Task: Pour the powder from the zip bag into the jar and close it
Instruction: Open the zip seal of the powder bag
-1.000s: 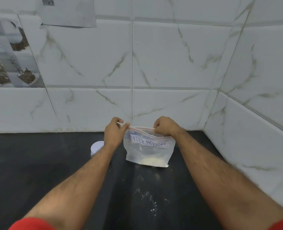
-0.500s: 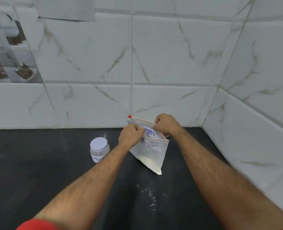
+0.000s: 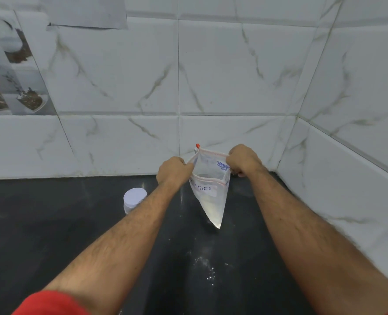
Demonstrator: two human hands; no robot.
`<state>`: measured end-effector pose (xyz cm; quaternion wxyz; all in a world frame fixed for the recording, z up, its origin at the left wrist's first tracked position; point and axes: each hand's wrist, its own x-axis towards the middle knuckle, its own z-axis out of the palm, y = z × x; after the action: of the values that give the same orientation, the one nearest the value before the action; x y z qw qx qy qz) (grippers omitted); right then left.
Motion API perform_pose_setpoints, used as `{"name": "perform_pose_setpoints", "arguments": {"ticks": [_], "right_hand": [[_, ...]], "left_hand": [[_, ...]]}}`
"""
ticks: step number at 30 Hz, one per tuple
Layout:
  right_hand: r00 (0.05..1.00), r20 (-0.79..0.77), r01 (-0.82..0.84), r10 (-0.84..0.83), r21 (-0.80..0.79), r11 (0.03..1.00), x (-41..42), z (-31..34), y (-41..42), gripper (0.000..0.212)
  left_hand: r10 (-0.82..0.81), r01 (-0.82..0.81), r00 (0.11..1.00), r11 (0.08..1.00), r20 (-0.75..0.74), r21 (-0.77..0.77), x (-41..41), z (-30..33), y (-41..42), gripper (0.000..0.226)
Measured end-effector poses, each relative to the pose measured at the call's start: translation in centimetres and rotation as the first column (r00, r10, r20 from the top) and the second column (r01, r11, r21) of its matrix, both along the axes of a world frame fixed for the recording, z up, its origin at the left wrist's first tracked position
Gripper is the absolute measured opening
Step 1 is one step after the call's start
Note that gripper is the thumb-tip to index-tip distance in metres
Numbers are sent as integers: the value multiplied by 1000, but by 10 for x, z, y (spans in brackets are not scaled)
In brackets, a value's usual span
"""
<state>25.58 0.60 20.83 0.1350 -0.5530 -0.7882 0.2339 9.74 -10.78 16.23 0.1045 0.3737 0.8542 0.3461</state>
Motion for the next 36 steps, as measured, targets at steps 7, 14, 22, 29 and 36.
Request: {"name": "perform_pose_setpoints", "arguments": {"ticks": [7, 14, 22, 29, 36], "right_hand": [[976, -195, 107, -96, 45, 993, 35, 4, 24, 25], [963, -237, 164, -129, 135, 977, 57, 3, 42, 18], [995, 78, 58, -63, 57, 997, 65, -64, 29, 19], [996, 20, 81, -85, 171, 982, 55, -48, 24, 34], [990, -118, 108, -75, 302, 947, 45, -36, 12, 48]], "left_hand": [[-71, 71, 997, 997, -5, 3, 14, 22, 27, 28], [-145, 142, 989, 987, -26, -70, 39, 33, 62, 28], [-140, 146, 989, 957, 43, -249, 70, -41, 58, 65], [-131, 134, 991, 980, 26, -147, 66, -31, 55, 72], [-132, 132, 991, 990, 16, -39, 53, -31, 44, 49]]}}
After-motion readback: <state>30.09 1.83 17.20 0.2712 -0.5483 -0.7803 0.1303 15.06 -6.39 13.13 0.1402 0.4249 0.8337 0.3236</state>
